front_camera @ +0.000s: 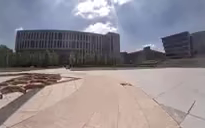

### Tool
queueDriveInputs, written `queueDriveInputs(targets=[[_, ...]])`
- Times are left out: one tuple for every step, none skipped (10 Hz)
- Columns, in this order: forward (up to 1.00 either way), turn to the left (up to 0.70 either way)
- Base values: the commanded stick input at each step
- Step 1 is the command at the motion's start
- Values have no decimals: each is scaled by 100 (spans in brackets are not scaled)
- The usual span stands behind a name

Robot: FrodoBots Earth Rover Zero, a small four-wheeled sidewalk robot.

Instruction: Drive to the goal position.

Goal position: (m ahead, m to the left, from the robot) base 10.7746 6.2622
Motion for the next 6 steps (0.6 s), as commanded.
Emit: queueDriveInputs(targets=[[50, 0], [50, 0], [50, 0], [50, 0], [50, 0], [50, 0]])
